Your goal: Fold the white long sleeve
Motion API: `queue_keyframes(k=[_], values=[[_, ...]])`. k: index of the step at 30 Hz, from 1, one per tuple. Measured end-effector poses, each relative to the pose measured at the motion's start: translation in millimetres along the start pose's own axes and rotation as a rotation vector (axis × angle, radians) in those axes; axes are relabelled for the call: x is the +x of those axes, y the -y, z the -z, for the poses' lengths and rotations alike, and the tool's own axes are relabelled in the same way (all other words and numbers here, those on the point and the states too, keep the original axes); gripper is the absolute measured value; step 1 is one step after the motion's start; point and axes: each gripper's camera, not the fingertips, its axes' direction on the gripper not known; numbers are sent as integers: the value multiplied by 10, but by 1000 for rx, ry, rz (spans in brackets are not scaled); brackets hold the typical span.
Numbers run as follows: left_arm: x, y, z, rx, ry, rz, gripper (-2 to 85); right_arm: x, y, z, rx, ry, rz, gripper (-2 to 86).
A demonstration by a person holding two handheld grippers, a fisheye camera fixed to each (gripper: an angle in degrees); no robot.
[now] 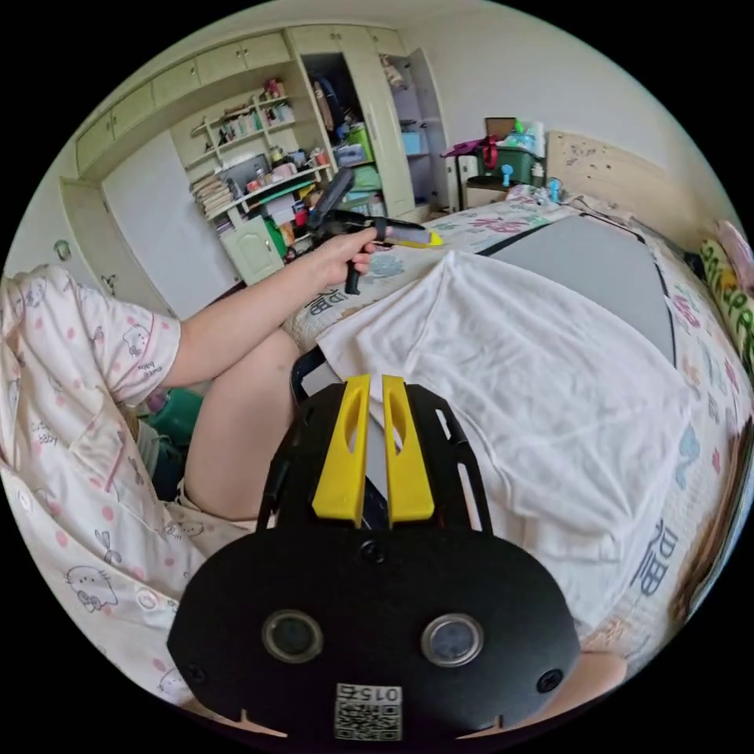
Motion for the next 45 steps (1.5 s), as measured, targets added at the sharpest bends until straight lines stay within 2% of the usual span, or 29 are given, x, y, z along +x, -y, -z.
queue_keyframes(k=[4,8,12,17,21,26,29,32,34,39,43,45], values=[[870,112,177,63,-67,-191,50,565,-323,850,125,-109,-280,48],[1778,432,-239,-49,-247,-335,60,1177,-656,1471,148,-179,-637,70],[2493,747,-732,-118,-279,-423,63,1518,-826,1812,175,-239,-795,91],[3464,1379,-1651,-265,-245,-516,97,1983,-811,1963,211,-123,-931,107],[3993,1804,-2239,-314,-171,-512,114,2185,-718,2028,217,-43,-959,110],[4598,2093,-3139,-499,-39,-555,106,2321,-566,2077,183,35,-919,73],[4764,2100,-3360,-549,110,-629,70,2302,-571,2172,208,21,-910,48],[4799,2172,-3334,-567,129,-653,39,2249,-612,2300,238,-5,-897,18],[4763,2236,-3251,-556,102,-620,29,2213,-654,2389,262,-14,-889,12],[4737,2421,-2695,-370,-27,-551,17,2084,-833,2798,339,-111,-869,5],[4724,2614,-1975,-177,-233,-502,15,1879,-1095,3435,475,-261,-845,4],[4619,2671,-1632,-106,-319,-470,14,1684,-1121,3700,531,-250,-739,3]])
